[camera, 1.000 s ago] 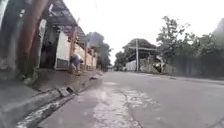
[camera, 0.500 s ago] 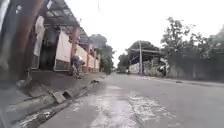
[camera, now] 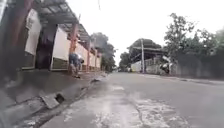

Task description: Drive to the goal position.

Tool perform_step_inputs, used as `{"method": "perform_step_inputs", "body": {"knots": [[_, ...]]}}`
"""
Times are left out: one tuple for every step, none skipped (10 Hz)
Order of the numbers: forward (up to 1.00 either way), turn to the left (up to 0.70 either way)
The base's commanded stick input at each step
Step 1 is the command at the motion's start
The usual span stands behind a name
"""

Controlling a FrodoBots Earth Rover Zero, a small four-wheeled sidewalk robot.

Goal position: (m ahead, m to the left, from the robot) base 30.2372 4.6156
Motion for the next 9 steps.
{"method": "perform_step_inputs", "body": {"knots": [[0.70, -0.03], [0.70, -0.20], [0.70, -0.15], [0.70, -0.01], [0.70, 0.00], [0.70, 0.00], [0.70, 0.00], [0.70, 0.00], [0.70, 0.00]]}}
